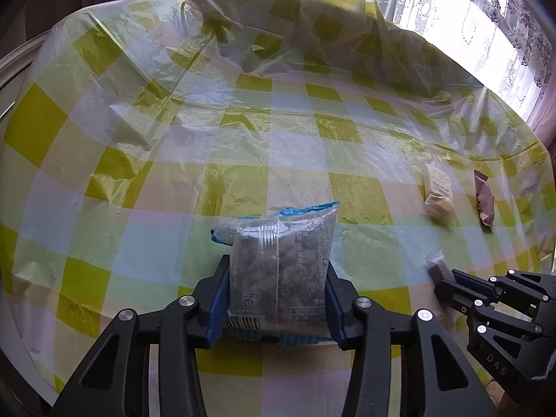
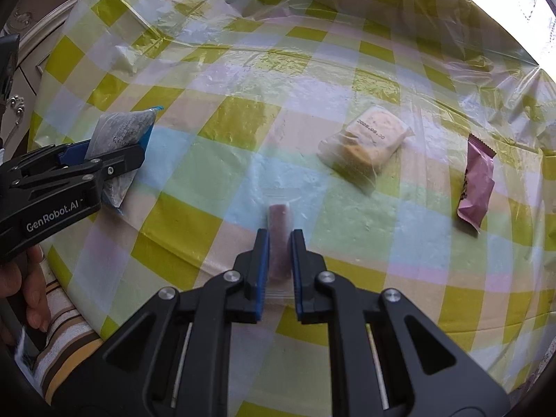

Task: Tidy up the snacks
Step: 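Carry the bean bag and purple stick packet over the white box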

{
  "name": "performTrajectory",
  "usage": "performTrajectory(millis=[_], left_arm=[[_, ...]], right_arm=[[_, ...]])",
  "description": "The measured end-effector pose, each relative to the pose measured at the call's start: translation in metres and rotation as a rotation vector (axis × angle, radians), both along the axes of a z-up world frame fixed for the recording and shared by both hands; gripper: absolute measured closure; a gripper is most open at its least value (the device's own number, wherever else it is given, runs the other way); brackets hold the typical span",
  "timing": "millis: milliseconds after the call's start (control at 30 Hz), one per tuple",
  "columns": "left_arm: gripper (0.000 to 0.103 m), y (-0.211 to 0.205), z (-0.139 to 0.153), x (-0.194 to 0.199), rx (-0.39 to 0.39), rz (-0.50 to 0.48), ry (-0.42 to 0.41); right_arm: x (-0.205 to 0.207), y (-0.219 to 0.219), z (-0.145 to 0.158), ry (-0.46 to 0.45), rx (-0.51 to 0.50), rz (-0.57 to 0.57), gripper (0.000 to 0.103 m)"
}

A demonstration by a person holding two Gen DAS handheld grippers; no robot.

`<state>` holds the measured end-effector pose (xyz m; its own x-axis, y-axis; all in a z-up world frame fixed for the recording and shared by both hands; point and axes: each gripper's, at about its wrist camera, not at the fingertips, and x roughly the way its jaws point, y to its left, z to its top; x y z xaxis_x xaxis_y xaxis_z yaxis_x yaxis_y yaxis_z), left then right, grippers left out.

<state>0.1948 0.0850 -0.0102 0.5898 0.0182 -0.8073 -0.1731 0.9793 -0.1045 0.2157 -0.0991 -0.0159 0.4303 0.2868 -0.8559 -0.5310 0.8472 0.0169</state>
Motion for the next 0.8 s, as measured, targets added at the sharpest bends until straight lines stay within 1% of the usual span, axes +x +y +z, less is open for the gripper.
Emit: performTrajectory(millis=[67,367,800], left_arm=[[0.055,-0.004,0.002,-0.004,-0.017,-0.009,-0.002],[0.056,-0.033,0.017,-0.021,-0.039,-0.057,-0.020],[0.056,-0.114,0.030,-0.036,-0.033,-0.219,-0.019]], right_arm=[[-0.003,-0.006,0.000,0.008,0.008,-0.009,0.088],[-0.017,-0.036,0.011,0.007,0.044,-0.060,0.088],[-0.038,-0.098,0.026,-0.007,0.102,-0.151,0.088]])
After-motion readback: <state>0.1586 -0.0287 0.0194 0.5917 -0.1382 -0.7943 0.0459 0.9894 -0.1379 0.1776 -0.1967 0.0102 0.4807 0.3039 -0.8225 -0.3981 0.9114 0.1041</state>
